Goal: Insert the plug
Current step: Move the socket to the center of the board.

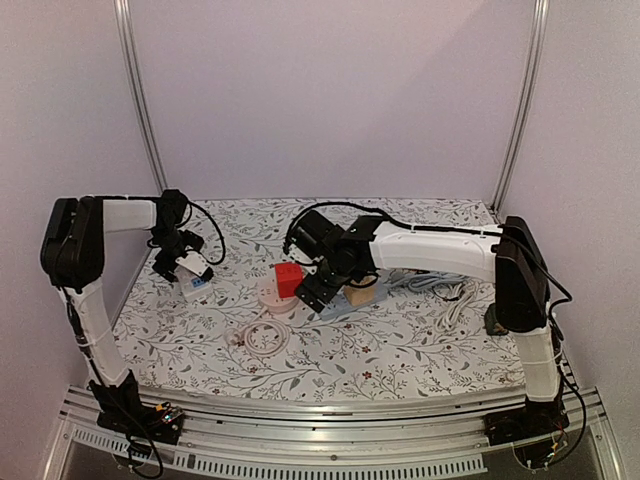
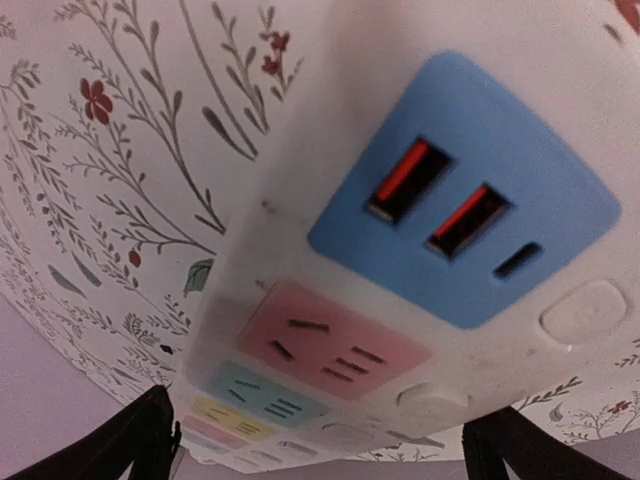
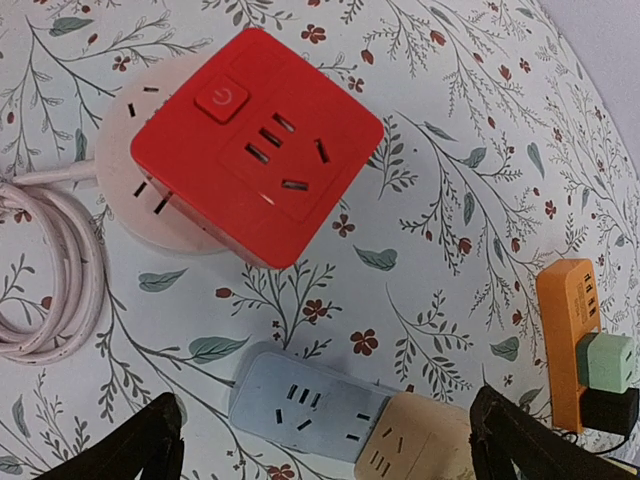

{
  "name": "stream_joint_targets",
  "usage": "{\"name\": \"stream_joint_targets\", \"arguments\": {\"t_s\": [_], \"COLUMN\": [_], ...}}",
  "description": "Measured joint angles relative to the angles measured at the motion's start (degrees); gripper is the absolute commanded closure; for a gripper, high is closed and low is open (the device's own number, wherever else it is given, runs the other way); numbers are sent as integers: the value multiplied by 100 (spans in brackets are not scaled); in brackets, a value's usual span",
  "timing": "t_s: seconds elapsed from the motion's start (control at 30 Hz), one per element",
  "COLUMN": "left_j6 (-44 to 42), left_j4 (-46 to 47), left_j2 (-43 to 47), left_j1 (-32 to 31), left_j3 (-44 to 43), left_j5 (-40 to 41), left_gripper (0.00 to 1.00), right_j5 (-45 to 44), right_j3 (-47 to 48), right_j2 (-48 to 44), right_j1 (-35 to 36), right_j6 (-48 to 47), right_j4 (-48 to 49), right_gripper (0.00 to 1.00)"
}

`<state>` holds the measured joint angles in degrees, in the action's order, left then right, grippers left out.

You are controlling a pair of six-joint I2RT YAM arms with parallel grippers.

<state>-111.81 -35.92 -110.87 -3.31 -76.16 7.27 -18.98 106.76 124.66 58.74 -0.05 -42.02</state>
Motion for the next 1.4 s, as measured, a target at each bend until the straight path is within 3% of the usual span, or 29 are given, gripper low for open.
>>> {"name": "stream_joint_targets", "arguments": {"t_s": [0.27,0.37,0.5,0.57,0.77,0.97,1.07,1.2,1.4], "left_j6": [-221,-275,-339,-264,396,1694,2326,3018,3493], "left_j4": [225,234,133,15,-726,-1032,-866,-472,-214], "left_j2": [-557,-605,-549,-450,190,739,826,1008,1266], "left_j1": [-203,-256,-433,-494,-610,-649,-649,-647,-647], "left_j3": [-254,-289,-179,-83,564,1215,1392,1707,2070], "left_j5": [310,420,597,533,63,-551,-669,-680,-549], "left_gripper": [3,13,37,41,43,44,45,45,45], "right_j5": [7,9,9,22,345,1211,1464,1589,1244], "right_j3": [-70,-59,-59,-59,-157,-527,-350,199,723], "right_j2": [0,0,-2,-13,-223,-365,-59,688,1425], "right_j1": [17,35,61,63,103,428,732,975,955], "right_j6": [262,291,302,306,352,275,55,-79,-92], "right_j4": [0,4,0,-4,57,706,931,1102,949], "right_gripper": [1,1,1,1,11,23,30,30,38]}}
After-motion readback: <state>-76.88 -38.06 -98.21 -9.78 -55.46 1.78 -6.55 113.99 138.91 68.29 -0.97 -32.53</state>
